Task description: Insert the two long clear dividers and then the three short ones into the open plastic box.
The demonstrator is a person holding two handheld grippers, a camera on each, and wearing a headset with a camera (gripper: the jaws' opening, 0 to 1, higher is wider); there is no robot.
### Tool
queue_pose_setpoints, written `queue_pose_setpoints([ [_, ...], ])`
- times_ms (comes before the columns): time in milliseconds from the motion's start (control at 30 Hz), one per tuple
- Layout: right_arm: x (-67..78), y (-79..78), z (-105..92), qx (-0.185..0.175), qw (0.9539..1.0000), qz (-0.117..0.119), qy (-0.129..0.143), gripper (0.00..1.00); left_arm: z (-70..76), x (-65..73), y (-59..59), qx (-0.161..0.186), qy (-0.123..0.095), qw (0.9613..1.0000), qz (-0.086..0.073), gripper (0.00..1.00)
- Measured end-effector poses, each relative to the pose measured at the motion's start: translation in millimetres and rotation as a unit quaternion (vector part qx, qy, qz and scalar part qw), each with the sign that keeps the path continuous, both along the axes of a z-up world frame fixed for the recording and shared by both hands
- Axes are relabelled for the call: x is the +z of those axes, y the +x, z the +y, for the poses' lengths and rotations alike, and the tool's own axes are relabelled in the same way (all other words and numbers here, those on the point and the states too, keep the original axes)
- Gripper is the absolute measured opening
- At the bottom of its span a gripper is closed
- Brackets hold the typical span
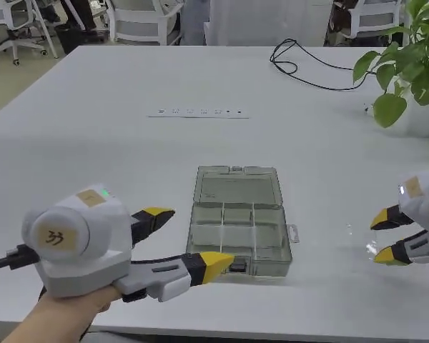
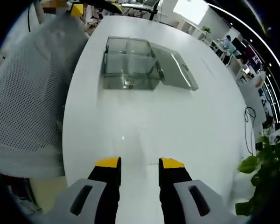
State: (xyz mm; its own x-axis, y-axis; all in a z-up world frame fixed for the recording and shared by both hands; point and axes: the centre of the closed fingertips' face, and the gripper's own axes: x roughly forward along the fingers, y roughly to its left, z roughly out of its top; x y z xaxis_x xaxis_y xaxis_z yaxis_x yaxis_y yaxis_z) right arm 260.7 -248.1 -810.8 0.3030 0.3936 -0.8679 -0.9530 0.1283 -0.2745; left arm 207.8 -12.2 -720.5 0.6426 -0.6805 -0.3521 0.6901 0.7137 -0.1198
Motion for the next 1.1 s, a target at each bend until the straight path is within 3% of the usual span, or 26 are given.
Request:
queue_pose_setpoints([
  [133, 8.5, 4.0, 18.3, 0.018, 0.9993, -0.025, 0.021, 0.32, -2.1, -0.5, -0.2, -0.003, -0.001, 1.0000, 0.002, 0.65],
  [500, 43.7, 4.4, 81.0, 0.069, 0.9925, -0.071, 0.072, 0.32, -9.4, 0.2, -1.2, -0.002, -0.042, 0.9989, 0.022, 0.54],
  [933, 81.1, -14.1, 151.8, 0.119, 0.9783, -0.109, 0.129, 0.32, -23.1, 7.9, 1.4, -0.003, -0.102, 0.9937, 0.045, 0.39],
  [1100, 91.2, -22.9, 174.0, 0.135, 0.9723, -0.120, 0.148, 0.32, -25.7, 12.7, 4.1, 0.001, -0.139, 0.9883, 0.062, 0.32],
])
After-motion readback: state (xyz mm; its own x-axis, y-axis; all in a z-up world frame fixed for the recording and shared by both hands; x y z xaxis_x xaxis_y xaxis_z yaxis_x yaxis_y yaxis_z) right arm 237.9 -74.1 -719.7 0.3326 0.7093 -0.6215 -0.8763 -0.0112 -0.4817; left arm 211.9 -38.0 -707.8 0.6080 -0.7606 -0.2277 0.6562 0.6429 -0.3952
